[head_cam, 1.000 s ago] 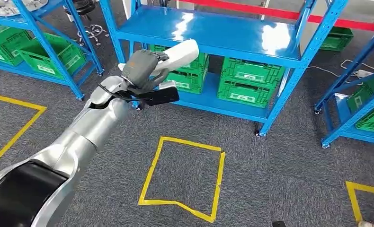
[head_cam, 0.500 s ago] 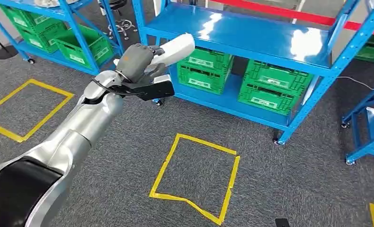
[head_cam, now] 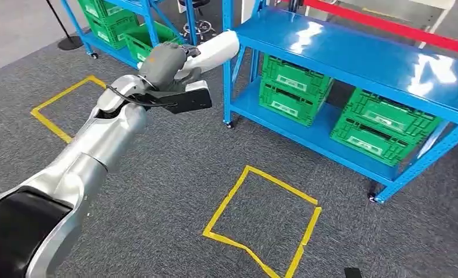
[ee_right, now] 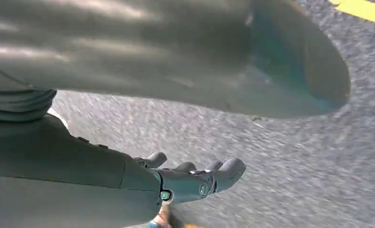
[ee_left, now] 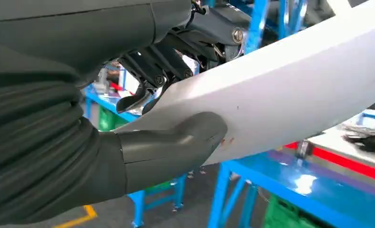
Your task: Take the parts from the cabinet and place them on the table.
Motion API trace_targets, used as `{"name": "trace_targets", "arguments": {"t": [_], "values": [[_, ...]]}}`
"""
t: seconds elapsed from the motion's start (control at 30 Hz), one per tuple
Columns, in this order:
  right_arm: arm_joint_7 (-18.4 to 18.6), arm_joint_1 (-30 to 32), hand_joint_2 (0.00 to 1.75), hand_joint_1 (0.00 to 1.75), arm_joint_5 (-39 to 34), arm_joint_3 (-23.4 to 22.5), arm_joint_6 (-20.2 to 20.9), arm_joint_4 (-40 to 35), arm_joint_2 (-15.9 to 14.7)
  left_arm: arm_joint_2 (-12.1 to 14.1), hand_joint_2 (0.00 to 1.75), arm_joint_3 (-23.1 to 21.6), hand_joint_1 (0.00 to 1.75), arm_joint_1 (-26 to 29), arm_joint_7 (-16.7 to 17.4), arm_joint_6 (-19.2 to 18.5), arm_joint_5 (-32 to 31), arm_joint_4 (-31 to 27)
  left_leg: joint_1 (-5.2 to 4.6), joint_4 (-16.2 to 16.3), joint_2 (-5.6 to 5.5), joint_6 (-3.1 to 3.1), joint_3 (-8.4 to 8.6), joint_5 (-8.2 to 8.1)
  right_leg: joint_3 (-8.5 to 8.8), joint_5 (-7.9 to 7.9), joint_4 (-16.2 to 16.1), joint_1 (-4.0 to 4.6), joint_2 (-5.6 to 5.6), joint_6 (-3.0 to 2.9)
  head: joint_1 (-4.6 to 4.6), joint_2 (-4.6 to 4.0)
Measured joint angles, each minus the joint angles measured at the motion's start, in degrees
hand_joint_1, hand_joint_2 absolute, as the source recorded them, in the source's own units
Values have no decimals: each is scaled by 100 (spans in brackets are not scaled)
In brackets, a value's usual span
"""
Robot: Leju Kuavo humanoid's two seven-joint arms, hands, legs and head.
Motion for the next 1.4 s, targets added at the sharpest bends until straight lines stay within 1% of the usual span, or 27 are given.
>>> {"name": "trace_targets", "arguments": {"t": [0.07,0.1,0.17,0.2,0.27,0.3,0.33,0.4,0.43,0.47,0.6,0.63,0.67,0.7,0.77,0.83,0.9,0.93,0.97,1.0,1.1,1.13,1.2,1.23,1.3,1.33,1.4], "values": [[20,-26,0,0,-7,-9,0,-2,-72,66,175,0,175,-21,52,-50,-35,-24,35,-51,-140,-90,-20,59,12,18,8,33,-121,-42,0,0],[20,-44,0,0,-15,-15,0,-2,-94,105,175,0,175,-52,70,-72,-35,-31,17,-55,-220,-129,-53,78,23,52,-34,-18,-196,-96,-9,0],[22,-65,0,0,-28,-41,18,-7,-151,170,175,0,175,-135,101,-112,-44,-39,-33,221,442,-165,-192,-149,45,72,-75,-7,-364,-183,-61,0],[22,-51,0,0,-35,-55,20,-9,-186,177,175,0,175,-179,103,-112,-46,-39,-21,616,614,-193,-379,-374,42,69,-74,6,-450,-190,-61,0],[26,-24,0,0,-48,-96,22,-13,-247,183,175,0,175,-199,103,-123,-50,-37,12,1591,705,-233,-819,-788,40,57,-73,11,-656,-206,-63,0],[26,-26,0,0,-48,-101,22,-13,-260,199,175,0,175,-194,101,-129,-53,-29,31,1824,714,-246,-916,-822,40,54,-71,12,-739,-208,-66,0],[24,-32,0,0,-48,-103,22,-15,-276,214,175,0,175,-193,103,-136,-53,-22,49,1741,725,-252,-862,-729,43,52,-71,14,-824,-207,-66,0],[24,-46,0,0,-46,-107,22,-15,-284,229,175,0,175,-212,107,-136,-53,-29,49,852,809,-225,-340,-305,66,35,-69,20,-976,-190,-66,0],[24,-46,0,0,-46,-107,22,-15,-287,240,175,0,175,-236,111,-136,-53,-33,24,273,997,-179,-9,-109,88,20,-69,23,-1045,-170,-66,0],[22,-44,0,0,-46,-107,22,-15,-287,240,175,0,175,-265,111,-136,-53,-40,-49,-57,1375,-141,149,-164,96,1,-62,49,-1104,-142,-63,0],[24,-70,0,0,-46,-114,24,-15,-287,265,175,0,175,-285,109,-136,-55,-37,-105,-99,1034,-15,132,-83,141,-7,-84,56,-1385,-34,-63,0],[22,-77,0,0,-46,-114,24,-15,-287,262,175,0,175,-283,107,-136,-55,-53,-42,-161,971,35,181,-41,98,-71,-51,21,-1292,7,-57,0],[18,-75,0,0,-46,-114,24,-15,-287,267,175,0,175,-316,116,-136,-55,-53,-38,-169,908,53,178,-32,63,-186,105,11,-938,20,-68,0],[20,-62,0,0,-46,-114,24,-15,-289,245,175,0,175,-330,116,-136,-55,-48,-29,-169,845,85,171,-20,-107,-397,503,0,-684,29,-46,0],[24,-34,0,0,-46,-127,20,-15,-313,210,175,0,175,-304,111,-142,-57,-35,-26,-162,664,103,160,-16,-591,-774,1472,5,-527,57,-31,0],[29,-34,0,0,-57,-131,15,-15,-322,212,175,0,175,-269,118,-142,-61,-18,-23,-135,496,101,154,-16,-790,-728,1745,2,-517,64,-28,0],[72,-35,0,0,-65,-133,9,-15,-339,240,175,0,175,-269,122,-142,-63,-7,4,-84,325,70,150,-33,-477,-227,998,-27,-496,74,-28,0],[94,-35,0,0,-68,-136,9,-15,-354,249,175,0,175,-285,122,-142,-63,-7,25,-33,239,33,140,-57,-191,64,400,-69,-373,100,-31,0],[105,-37,0,0,-83,-142,11,-15,-381,262,175,0,175,-294,125,-142,-63,-7,47,11,177,-7,115,-79,-36,8,113,-105,-135,128,-33,0],[118,-35,0,0,-92,-142,13,-15,-378,280,175,0,175,-319,125,-140,-63,-7,25,45,94,-64,62,-80,-14,-24,60,-53,-68,121,-17,0],[133,-46,0,0,-111,-168,35,-15,-424,365,175,0,175,-325,131,-125,-66,11,66,-44,-90,-207,20,9,-29,14,78,-13,-278,-19,-13,0],[138,-61,0,0,-103,-173,79,-15,-424,421,175,0,175,-327,133,-107,-70,20,65,-35,-135,-232,-45,12,-22,49,35,-61,-354,-76,-18,0],[138,-86,0,0,-61,-173,125,-31,-453,485,175,0,175,-359,131,-70,-81,26,17,318,471,-254,-192,-233,-28,68,19,-32,-462,-176,-81,0],[140,-75,0,0,-31,-173,144,-31,-457,498,175,0,175,-364,133,-42,-83,26,23,728,624,-272,-377,-440,-31,66,19,-10,-526,-182,-76,0],[199,-88,0,0,110,-170,238,-31,-461,575,175,0,175,-329,105,-39,-79,35,35,1626,707,-281,-793,-791,-34,56,20,27,-676,-205,-77,0],[245,-106,0,0,162,-160,258,-31,-461,636,175,0,175,-297,94,-39,-57,44,34,1783,709,-273,-864,-786,-32,52,20,38,-740,-211,-79,0],[295,-130,0,0,219,-120,280,-31,-453,724,175,0,175,-259,37,-46,-7,52,14,1254,730,-223,-579,-446,-21,44,22,57,-871,-223,-79,0]]}}
